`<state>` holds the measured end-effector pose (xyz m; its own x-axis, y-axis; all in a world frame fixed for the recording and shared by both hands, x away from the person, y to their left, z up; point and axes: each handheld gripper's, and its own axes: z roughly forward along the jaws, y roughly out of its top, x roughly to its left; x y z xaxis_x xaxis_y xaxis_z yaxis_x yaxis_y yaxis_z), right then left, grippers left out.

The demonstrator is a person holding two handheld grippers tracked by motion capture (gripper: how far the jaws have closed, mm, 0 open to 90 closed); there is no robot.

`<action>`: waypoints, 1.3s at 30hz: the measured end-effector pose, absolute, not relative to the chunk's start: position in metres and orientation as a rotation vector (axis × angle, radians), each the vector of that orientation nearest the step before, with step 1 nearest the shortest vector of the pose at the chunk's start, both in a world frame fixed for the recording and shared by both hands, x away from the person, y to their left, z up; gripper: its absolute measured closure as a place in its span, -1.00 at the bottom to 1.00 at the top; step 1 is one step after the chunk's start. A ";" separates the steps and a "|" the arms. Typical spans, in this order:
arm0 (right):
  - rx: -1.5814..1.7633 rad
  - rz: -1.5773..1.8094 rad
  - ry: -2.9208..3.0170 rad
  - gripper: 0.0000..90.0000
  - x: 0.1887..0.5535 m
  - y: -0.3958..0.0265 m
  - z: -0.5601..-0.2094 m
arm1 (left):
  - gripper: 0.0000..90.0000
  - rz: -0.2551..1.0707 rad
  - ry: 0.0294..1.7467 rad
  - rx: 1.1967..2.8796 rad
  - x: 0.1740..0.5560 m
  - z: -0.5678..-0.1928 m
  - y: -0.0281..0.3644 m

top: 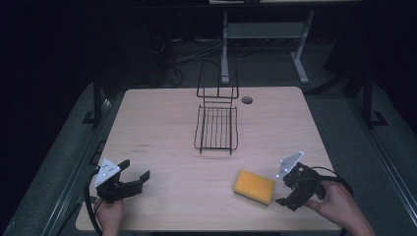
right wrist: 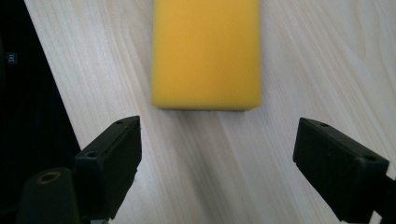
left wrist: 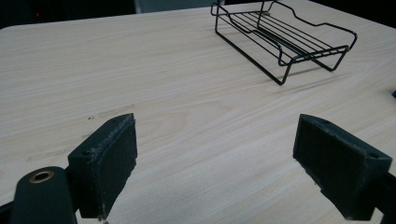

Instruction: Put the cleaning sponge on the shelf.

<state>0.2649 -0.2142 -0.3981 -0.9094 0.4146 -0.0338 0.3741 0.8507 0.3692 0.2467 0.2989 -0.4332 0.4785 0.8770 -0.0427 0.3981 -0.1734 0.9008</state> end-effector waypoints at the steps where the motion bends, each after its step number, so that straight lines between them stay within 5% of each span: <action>1: 0.613 0.540 2.915 -0.66 0.266 -0.213 -0.398 | -0.71 0.629 1.083 1.768 0.247 -0.433 0.299; 39: 0.508 0.419 3.013 -0.68 0.293 -0.144 -0.410 | -0.71 0.629 1.088 1.760 0.247 -0.433 0.303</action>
<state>0.2932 -0.1443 -0.4096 -0.9441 0.3296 -0.0116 0.3139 0.9088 0.2749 0.2469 0.3028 -0.4325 0.4738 0.8793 -0.0492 0.3966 -0.1632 0.9034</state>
